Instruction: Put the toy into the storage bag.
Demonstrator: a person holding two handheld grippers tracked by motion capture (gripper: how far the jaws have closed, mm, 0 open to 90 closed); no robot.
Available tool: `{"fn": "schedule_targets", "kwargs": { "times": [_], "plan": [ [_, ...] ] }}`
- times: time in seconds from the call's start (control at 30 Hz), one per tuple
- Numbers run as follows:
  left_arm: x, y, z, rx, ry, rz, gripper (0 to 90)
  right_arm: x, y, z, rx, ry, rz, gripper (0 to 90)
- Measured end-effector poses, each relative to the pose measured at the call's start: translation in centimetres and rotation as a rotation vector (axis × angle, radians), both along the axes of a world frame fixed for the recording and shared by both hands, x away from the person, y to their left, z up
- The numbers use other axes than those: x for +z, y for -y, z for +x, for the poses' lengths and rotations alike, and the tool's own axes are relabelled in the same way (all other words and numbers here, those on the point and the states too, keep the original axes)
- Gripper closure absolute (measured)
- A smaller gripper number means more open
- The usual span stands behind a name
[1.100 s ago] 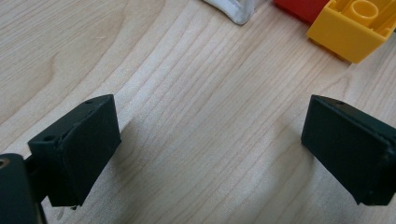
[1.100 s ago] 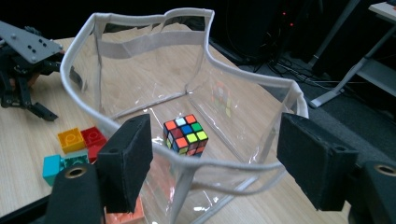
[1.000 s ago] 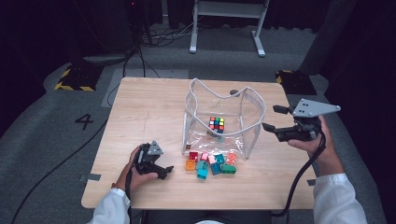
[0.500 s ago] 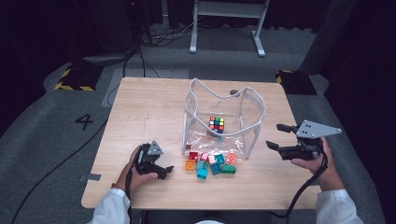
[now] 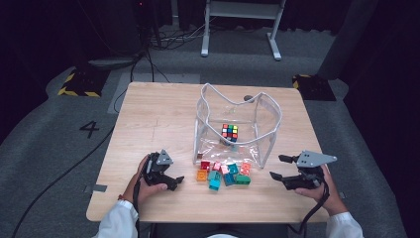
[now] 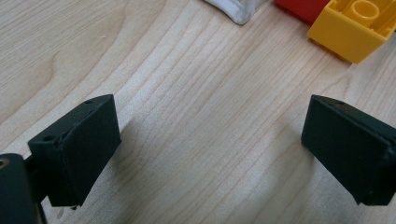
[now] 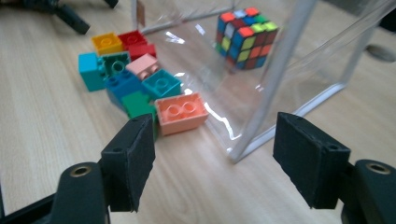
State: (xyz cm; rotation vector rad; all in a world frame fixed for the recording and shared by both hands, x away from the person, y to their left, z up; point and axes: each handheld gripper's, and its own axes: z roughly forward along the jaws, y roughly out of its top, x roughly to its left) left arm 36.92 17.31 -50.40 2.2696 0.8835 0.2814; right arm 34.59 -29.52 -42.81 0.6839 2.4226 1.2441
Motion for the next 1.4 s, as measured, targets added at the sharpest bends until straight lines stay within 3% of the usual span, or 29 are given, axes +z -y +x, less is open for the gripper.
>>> {"fn": "schedule_targets", "kwargs": {
  "times": [0.1, 0.27, 0.37, 0.47, 0.77, 1.0, 1.23, 1.4],
  "plan": [
    [0.0, 0.0, 0.0, 0.001, 0.000, 0.000, 4.6, -1.8, -0.8, -0.3, 0.029, -0.048, 0.039, 31.5],
    [0.1, -0.1, -0.1, 0.000, 0.009, 0.012, 4.6, -4.4, -3.4, -0.9, 0.084, -0.095, -0.014, 32.2],
    [0.1, -0.1, -0.1, 0.001, 0.009, 0.012, 4.6, -5.4, -4.6, -0.8, 0.104, -0.094, -0.045, 32.6],
    [0.1, -0.1, -0.1, 0.000, 0.010, 0.013, 4.6, -6.2, -5.3, -0.6, 0.109, -0.121, -0.042, 33.2],
    [0.1, -0.1, -0.1, -0.001, 0.006, 0.010, 4.6, -7.2, -6.8, -0.2, 0.127, -0.137, -0.061, 34.4],
    [0.1, 0.0, -0.1, 0.000, 0.004, 0.008, 4.4, -7.5, -7.6, -0.3, 0.145, -0.117, -0.066, 37.6],
    [0.0, 0.0, -0.1, -0.001, -0.004, -0.001, 4.2, -7.5, -8.3, 0.0, 0.157, -0.108, -0.064, 47.4],
    [0.0, 0.0, -0.1, -0.001, -0.004, -0.001, 4.2, -7.5, -8.3, 0.1, 0.156, -0.101, -0.056, 60.5]
  ]
}}
